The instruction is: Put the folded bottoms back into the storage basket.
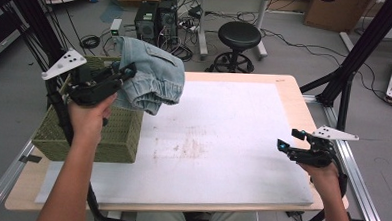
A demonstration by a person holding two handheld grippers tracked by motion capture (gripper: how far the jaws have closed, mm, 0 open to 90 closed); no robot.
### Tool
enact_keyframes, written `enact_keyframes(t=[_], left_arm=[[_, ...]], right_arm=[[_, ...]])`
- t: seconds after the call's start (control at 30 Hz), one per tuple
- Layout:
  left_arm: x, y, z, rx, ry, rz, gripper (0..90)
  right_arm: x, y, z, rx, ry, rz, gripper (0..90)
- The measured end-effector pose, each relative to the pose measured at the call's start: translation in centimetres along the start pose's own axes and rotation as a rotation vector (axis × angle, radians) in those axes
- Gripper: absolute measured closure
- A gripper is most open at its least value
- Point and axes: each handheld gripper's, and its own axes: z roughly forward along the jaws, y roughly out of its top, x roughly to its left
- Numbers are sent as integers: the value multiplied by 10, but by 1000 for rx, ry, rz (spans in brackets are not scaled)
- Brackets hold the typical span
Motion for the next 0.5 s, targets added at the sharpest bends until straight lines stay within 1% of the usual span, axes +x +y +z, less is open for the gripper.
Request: enact_keyframes(t=[0.2,0.27,0.43,0.5], left_arm=[[13,8,-20,-22,39,-2,700],[16,10,-24,-24,48,-3,700],[25,9,-35,-21,75,-7,700],[29,8,-38,-23,85,-19,700]], right_arm=[[1,0,1,6,0,-2,231],[1,0,2,5,1,-5,231],[2,1,2,8,1,-6,231],[2,1,2,7,0,-4,231]])
